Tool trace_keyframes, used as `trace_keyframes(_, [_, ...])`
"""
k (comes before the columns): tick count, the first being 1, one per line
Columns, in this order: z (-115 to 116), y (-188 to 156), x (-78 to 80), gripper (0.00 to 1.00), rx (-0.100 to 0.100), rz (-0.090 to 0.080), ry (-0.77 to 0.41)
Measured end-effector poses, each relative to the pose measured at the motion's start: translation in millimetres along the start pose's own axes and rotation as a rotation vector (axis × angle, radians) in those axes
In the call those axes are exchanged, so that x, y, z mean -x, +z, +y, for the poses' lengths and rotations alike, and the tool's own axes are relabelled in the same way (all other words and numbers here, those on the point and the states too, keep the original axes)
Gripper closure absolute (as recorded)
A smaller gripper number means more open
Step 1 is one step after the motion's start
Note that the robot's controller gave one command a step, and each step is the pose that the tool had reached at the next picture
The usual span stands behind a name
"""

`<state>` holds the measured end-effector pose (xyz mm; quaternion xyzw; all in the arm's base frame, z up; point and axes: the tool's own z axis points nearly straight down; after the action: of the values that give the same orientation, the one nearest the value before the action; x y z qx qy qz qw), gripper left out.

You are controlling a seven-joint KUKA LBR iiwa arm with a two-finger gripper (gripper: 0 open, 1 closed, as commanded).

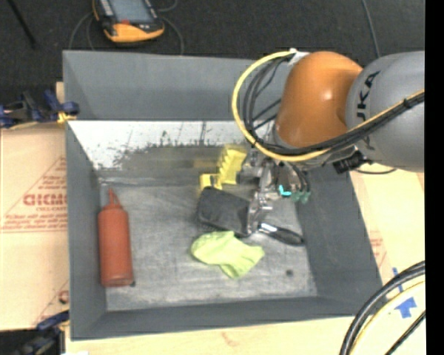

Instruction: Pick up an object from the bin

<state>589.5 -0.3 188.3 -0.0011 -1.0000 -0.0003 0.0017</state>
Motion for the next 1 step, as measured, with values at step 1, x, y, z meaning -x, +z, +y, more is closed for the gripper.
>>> trace_keyframes(1, [0.0,-4.5,1.6,0.00,0.000,-0.008,0.000])
